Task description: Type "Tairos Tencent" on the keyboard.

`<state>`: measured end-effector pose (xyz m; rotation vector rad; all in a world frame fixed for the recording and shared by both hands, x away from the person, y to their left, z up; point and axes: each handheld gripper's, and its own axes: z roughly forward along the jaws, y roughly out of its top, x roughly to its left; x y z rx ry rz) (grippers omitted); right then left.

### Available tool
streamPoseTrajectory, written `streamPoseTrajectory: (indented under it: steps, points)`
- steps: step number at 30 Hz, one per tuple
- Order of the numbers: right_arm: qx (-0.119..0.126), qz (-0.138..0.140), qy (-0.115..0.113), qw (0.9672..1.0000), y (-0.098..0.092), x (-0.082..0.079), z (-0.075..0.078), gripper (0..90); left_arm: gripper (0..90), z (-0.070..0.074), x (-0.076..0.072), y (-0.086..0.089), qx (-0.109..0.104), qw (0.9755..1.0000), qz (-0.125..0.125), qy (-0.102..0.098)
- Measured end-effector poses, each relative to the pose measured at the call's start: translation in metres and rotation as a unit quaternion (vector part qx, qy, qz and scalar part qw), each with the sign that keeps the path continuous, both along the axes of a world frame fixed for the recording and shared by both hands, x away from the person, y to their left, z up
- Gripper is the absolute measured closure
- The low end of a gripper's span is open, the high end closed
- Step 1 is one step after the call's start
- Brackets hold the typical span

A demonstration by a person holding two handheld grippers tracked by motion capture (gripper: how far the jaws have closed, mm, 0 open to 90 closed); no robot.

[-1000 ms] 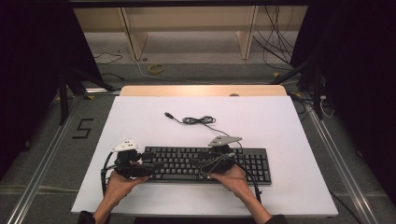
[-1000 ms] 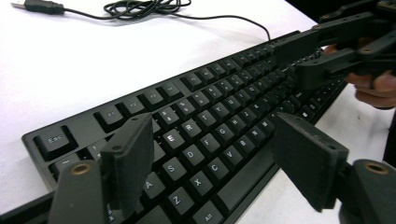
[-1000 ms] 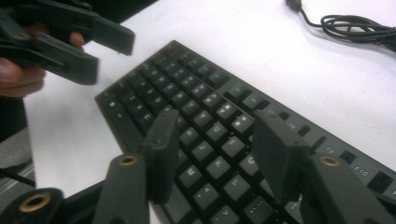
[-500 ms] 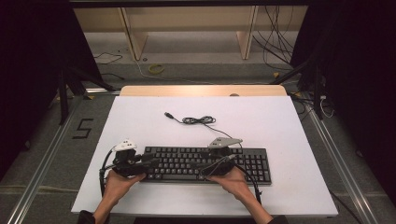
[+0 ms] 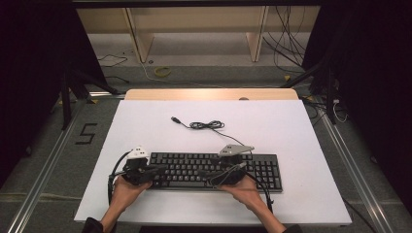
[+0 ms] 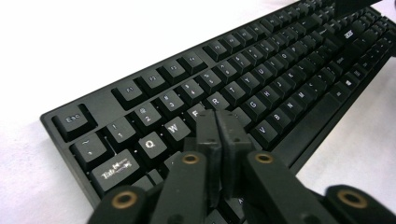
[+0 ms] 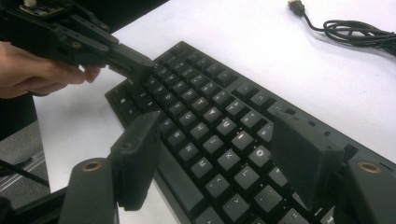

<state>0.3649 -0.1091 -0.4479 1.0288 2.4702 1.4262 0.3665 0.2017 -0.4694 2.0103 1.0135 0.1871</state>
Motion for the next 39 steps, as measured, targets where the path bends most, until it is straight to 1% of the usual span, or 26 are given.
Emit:
streamPoseTrajectory:
  steps: [6, 10, 19, 27, 28, 30, 32, 34, 35, 38, 39]
  points:
    - [0.002, 0.006, -0.004, 1.0, -0.001, -0.004, 0.001, 32.7, 89.1, -0.003, 0.003, -0.004, 0.009, 0.9999, -0.004, 0.009]
    - [0.003, 0.009, -0.006, 0.9999, -0.001, -0.006, 0.001, 32.5, 89.1, -0.005, 0.004, -0.005, 0.01, 0.9998, -0.003, 0.014]
    - [0.002, 0.011, -0.006, 0.9999, 0.0, -0.007, 0.001, 32.6, 89.1, -0.007, 0.008, -0.005, 0.016, 0.9997, 0.0, 0.018]
    - [0.0, 0.012, -0.007, 0.9999, 0.001, -0.007, 0.001, 32.8, 89.2, -0.01, 0.009, -0.008, 0.021, 0.9994, -0.002, 0.029]
    - [0.0, 0.012, -0.006, 0.9999, 0.001, -0.007, 0.001, 32.8, 89.2, -0.011, 0.009, -0.009, 0.03, 0.999, 0.001, 0.033]
    - [0.0, 0.012, -0.005, 0.9999, 0.001, -0.008, 0.001, 32.9, 89.3, -0.011, 0.009, -0.009, 0.026, 0.999, 0.003, 0.037]
    - [0.0, 0.011, -0.004, 0.9999, 0.001, -0.008, 0.0, 32.9, 89.4, -0.011, 0.009, -0.01, 0.029, 0.9988, 0.003, 0.038]
    - [-0.001, 0.011, -0.005, 0.9999, 0.001, -0.008, 0.0, 32.8, 89.4, -0.012, 0.01, -0.009, 0.019, 0.9989, 0.006, 0.041]
    - [-0.002, 0.011, -0.005, 0.9999, 0.002, -0.008, 0.0, 32.9, 89.4, -0.012, 0.01, -0.008, 0.017, 0.9989, 0.006, 0.043]
    - [-0.001, 0.012, -0.006, 0.9999, 0.002, -0.008, 0.0, 32.9, 89.2, -0.011, 0.01, -0.008, 0.016, 0.999, 0.007, 0.041]
    - [-0.001, 0.013, -0.006, 0.9999, 0.002, -0.008, 0.0, 32.8, 89.1, -0.011, 0.01, -0.008, 0.018, 0.9991, 0.006, 0.039]
